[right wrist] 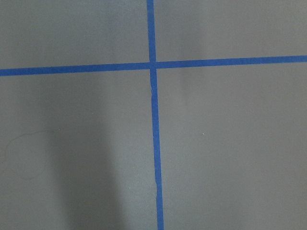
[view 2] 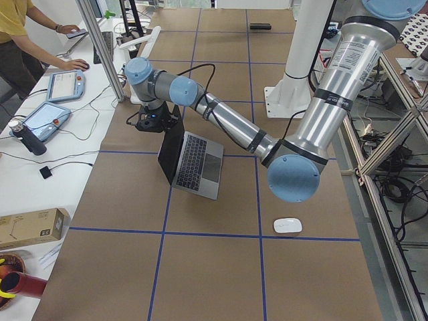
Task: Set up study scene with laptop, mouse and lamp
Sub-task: 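Move the laptop with the left gripper in front of the white lamp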
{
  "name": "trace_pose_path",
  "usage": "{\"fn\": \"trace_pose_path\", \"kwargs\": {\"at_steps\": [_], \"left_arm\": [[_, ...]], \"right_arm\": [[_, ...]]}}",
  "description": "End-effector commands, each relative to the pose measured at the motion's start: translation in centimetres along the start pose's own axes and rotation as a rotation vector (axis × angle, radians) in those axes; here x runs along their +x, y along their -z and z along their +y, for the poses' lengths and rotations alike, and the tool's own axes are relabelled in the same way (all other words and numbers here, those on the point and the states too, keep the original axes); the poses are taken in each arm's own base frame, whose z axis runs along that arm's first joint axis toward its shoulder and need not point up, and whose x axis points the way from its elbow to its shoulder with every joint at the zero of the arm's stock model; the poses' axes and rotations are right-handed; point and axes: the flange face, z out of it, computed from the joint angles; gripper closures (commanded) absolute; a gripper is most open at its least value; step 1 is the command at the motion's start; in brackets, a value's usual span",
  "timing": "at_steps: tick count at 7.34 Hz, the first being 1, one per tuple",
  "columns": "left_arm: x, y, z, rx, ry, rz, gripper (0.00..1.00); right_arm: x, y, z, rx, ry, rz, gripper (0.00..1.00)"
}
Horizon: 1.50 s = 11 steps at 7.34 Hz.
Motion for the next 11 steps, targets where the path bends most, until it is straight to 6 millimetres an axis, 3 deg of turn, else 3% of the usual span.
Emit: {"fn": "trace_pose_path", "kwargs": {"at_steps": [1, 4, 5, 7, 10, 11], "left_arm": [[0.5, -2.1, 9.0, -0.042, 0.037, 0.004, 1.0], [0.5, -5.6, 19.2, 0.012, 0.022, 0.031, 1.0], [1.4, -6.8, 22.5, 0.014, 0.02, 0.042, 1.0], [2.7, -11.1, 28.4, 0.002, 0.034, 0.11, 1.0], [6.1, -12.2, 34.3, -0.013, 0.068, 0.135, 1.0], [6.6, -13.5, 35.4, -0.028, 0.086, 0.161, 1.0]], "right_arm": [[0.0, 0.0, -0.1, -0.001, -0.001, 0.001, 0.0], [0.0, 0.0, -0.1, -0.001, -0.001, 0.001, 0.0], [0.1, -0.1, -0.1, -0.003, -0.003, 0.0, 0.0], [0.2, -0.2, -0.1, -0.004, -0.005, 0.0, 0.0], [0.3, -0.4, -0.1, -0.008, -0.008, 0.0, 0.0], [0.3, -0.4, -0.1, -0.008, -0.008, 0.0, 0.0]]}}
